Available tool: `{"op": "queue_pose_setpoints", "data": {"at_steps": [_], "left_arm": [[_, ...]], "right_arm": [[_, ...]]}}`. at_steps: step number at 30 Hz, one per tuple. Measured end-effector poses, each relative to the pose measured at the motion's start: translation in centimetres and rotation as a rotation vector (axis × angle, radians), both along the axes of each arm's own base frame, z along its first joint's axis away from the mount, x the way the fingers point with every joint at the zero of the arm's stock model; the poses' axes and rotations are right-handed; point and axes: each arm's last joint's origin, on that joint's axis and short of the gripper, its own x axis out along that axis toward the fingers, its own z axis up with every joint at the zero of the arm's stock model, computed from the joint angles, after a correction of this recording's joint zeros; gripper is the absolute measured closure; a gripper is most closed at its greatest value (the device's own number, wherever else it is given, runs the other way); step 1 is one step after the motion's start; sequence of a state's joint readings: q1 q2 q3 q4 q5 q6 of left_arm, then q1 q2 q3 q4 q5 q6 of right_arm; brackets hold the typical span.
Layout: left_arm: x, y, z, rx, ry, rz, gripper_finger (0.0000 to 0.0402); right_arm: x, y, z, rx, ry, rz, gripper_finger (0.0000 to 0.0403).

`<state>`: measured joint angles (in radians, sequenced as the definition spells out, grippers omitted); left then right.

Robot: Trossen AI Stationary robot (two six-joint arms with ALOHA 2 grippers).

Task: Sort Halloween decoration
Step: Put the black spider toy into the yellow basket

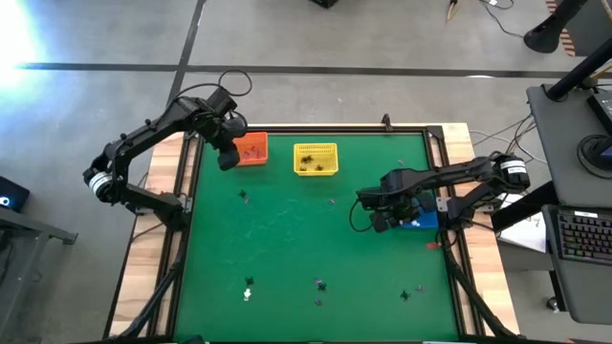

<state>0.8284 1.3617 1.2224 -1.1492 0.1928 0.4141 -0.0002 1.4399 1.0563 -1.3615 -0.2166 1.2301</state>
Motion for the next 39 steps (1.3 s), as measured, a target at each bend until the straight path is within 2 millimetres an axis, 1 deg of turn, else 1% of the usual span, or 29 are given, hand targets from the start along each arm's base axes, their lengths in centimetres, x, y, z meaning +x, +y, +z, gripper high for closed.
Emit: {"op": "queue_pose_setpoints", "data": {"at_steps": [7, 9, 12, 18, 24, 27, 30, 34, 39], "left_arm": [[0.0, 0.0, 0.0, 0.001, -0.001, 0.0, 0.0308], [0.0, 0.0, 0.0, 0.001, -0.001, 0.0, 0.0308], [0.0, 0.0, 0.0, 0.001, -0.001, 0.0, 0.0308], [0.0, 0.0, 0.0, 0.003, -0.003, 0.0, 0.0308], [0.0, 0.0, 0.0, 0.004, -0.004, 0.0, 0.0308], [0.0, 0.0, 0.0, 0.003, -0.003, 0.0, 0.0308], [0.0, 0.0, 0.0, 0.003, -0.003, 0.0, 0.0308], [0.0, 0.0, 0.0, -0.001, 0.0, 0.001, 0.0308], [-0.1, -0.1, 0.0, -0.015, 0.01, 0.01, 0.0308]], "right_arm": [[1.8, 3.2, 3.5, -0.063, -0.141, 0.041, 0.0303], [1.9, 4.3, 4.3, -0.084, -0.171, 0.045, 0.0303], [1.6, 6.4, 4.8, -0.102, -0.183, 0.052, 0.0303], [0.0, 10.2, 4.2, -0.119, -0.133, 0.008, 0.0303], [-0.6, 13.1, 4.2, -0.086, -0.2, 0.027, 0.0305], [-1.0, 14.1, 4.2, -0.064, -0.231, 0.088, 0.0308], [-1.5, 14.7, 4.1, -0.07, -0.218, 0.098, 0.0304], [-1.7, 15.6, 3.6, -0.069, -0.202, 0.132, 0.0283], [-1.9, 17.5, 2.1, -0.043, -0.152, 0.23, 0.0256]]}}
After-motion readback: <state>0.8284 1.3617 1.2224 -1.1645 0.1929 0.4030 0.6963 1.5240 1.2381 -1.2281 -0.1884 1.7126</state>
